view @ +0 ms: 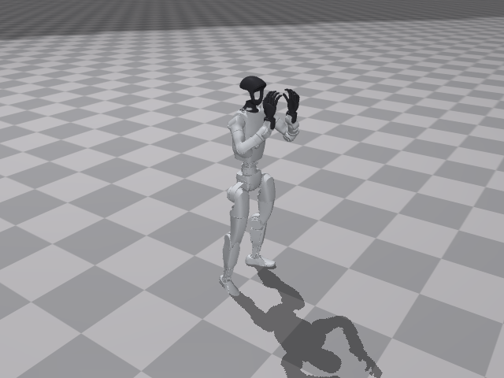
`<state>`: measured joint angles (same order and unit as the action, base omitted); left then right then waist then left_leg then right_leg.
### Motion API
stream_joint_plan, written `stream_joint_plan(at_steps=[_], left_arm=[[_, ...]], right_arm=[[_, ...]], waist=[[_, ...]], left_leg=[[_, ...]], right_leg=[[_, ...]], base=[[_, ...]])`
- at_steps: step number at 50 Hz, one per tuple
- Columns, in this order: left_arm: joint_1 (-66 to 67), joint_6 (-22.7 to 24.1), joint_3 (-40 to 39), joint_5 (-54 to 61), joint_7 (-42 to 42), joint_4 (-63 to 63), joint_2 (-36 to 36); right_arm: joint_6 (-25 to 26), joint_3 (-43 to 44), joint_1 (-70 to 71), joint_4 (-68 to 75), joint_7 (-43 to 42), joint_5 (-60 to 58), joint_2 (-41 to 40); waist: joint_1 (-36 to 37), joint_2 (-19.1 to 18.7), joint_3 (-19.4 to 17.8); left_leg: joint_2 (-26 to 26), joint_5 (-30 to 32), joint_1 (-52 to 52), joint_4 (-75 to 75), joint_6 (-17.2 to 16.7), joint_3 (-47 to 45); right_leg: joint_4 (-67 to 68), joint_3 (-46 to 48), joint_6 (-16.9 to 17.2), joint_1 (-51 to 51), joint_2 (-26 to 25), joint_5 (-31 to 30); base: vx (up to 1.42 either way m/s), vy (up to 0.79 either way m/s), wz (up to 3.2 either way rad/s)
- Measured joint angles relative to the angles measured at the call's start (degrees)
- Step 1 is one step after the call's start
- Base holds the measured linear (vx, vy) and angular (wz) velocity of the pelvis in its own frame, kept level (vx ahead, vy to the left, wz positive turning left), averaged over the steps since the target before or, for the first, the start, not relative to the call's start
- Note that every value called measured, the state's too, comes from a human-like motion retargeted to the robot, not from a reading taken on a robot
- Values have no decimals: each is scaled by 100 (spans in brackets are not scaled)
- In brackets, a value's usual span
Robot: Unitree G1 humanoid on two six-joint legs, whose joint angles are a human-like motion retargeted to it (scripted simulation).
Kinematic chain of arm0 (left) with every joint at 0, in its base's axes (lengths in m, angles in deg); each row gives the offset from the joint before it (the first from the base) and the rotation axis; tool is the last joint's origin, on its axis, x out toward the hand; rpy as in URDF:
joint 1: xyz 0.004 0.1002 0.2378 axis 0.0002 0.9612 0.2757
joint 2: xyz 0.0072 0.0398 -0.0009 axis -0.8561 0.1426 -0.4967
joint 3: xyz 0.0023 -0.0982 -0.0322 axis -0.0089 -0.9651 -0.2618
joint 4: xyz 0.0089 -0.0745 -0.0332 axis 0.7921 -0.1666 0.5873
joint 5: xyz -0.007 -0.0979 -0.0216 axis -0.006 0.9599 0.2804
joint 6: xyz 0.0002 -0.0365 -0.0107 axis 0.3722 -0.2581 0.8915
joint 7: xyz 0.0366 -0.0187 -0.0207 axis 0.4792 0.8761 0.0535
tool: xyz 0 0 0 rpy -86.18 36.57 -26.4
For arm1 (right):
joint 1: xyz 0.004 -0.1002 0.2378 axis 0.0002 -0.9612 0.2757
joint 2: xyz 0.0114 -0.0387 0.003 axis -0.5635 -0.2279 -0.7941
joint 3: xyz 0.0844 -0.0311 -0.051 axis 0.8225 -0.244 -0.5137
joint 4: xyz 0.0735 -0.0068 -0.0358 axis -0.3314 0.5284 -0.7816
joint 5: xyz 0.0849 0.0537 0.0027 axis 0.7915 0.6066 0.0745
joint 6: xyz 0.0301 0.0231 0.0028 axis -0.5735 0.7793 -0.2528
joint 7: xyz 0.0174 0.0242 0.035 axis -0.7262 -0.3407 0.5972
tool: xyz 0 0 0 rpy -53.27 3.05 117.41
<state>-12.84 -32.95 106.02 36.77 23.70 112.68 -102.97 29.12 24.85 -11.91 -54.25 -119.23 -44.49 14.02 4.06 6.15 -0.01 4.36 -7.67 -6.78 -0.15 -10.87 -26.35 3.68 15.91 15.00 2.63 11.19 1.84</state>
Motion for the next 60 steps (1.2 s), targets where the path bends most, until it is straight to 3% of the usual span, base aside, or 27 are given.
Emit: stream_joint_plan(at_steps=[6,12,15,17,19,25,28,31,37,40,43,45,50,51,53,57,60], left_arm=[[-598,-191,805,-268,127,-297,978],[-132,-20,87,-142,137,106,-69],[-160,-125,249,-2,51,22,372],[-517,-210,645,-91,-86,-218,862],[-692,-181,798,-229,-88,-301,1032],[-37,12,-100,21,18,111,65],[-388,-89,343,110,-44,-119,626],[-993,-130,866,-58,-18,-516,1105],[-658,188,298,432,34,-163,-293],[-757,56,415,540,-25,-204,23],[-1494,-148,1035,244,23,-616,808],[-1717,-138,1138,21,210,-653,809],[-1077,41,383,-23,361,-38,-813],[-1003,19,339,71,341,-44,-842],[-1097,-79,458,234,217,-138,-604],[-1947,-270,1235,159,125,-734,470],[-1996,-201,1150,-109,286,-731,467]], right_arm=[[65,-1014,765,-173,362,-251,-832],[-135,115,16,-88,179,301,-39],[-175,-68,89,-201,531,724,-440],[-61,-682,532,-318,816,398,-821],[26,-920,742,-334,557,-178,-906],[-63,456,-74,-53,-107,217,1],[-36,-30,343,-114,115,354,-488],[127,-720,1002,-172,140,-393,-752],[-5,336,277,133,-513,99,569],[-39,196,370,73,-313,449,211],[169,-812,1303,-123,140,-75,-460],[259,-951,1552,-151,-69,-468,-437],[31,184,669,190,-499,80,989],[26,271,593,262,-513,221,994],[55,174,700,266,-422,376,732],[278,-1054,1780,55,126,-163,-218],[301,-937,1827,155,-120,-407,-251]], waist=[[-64,19,76],[-51,-5,6],[-43,16,31],[-74,22,58],[-102,21,95],[-110,-19,26],[-126,3,61],[-166,-4,123],[-121,-44,31],[-109,-22,77],[-159,-20,118],[-179,-29,149],[-123,-58,78],[-111,-51,85],[-94,-27,114],[-138,-12,166],[-147,-27,171]], left_leg=[[-34,-45,-21,-16,51,16],[-34,-47,-47,-14,35,29],[-45,-63,-63,-19,52,36],[-50,-83,-63,-31,68,42],[-50,-88,-54,-40,65,51],[-39,-72,-55,-51,19,96],[-44,-77,-52,-61,37,116],[-47,-79,-39,-70,34,130],[-37,-65,-34,-83,0,163],[-37,-64,-33,-81,9,160],[-43,-77,-26,-85,38,154],[-41,-76,-17,-86,45,152],[-21,-55,-25,-79,-12,146],[-19,-56,-28,-79,-12,143],[-19,-61,-36,-78,-1,137],[-29,-72,-49,-75,36,128],[-27,-71,-45,-78,48,131]], right_leg=[[25,13,-1,26,48,39],[49,34,-1,50,54,49],[50,41,-11,73,68,64],[60,48,-12,77,78,79],[62,56,-12,76,81,81],[97,114,-25,98,84,80],[116,133,-47,103,96,93],[125,147,-46,98,103,99],[135,193,-36,117,103,77],[133,194,-54,115,102,83],[146,187,-54,100,111,97],[138,185,-49,92,108,88],[130,197,-29,102,87,65],[123,197,-33,107,84,64],[115,194,-45,115,83,68],[129,175,-62,112,92,94],[129,169,-65,107,89,87]], base=[[0,0,0],[0,0,0],[0,0,0],[0,0,0],[0,0,0],[0,0,0],[0,0,0],[0,0,0],[0,0,0],[0,0,0],[0,0,0],[0,0,0],[0,0,0],[0,0,0],[0,0,0],[0,0,0],[0,0,0]])
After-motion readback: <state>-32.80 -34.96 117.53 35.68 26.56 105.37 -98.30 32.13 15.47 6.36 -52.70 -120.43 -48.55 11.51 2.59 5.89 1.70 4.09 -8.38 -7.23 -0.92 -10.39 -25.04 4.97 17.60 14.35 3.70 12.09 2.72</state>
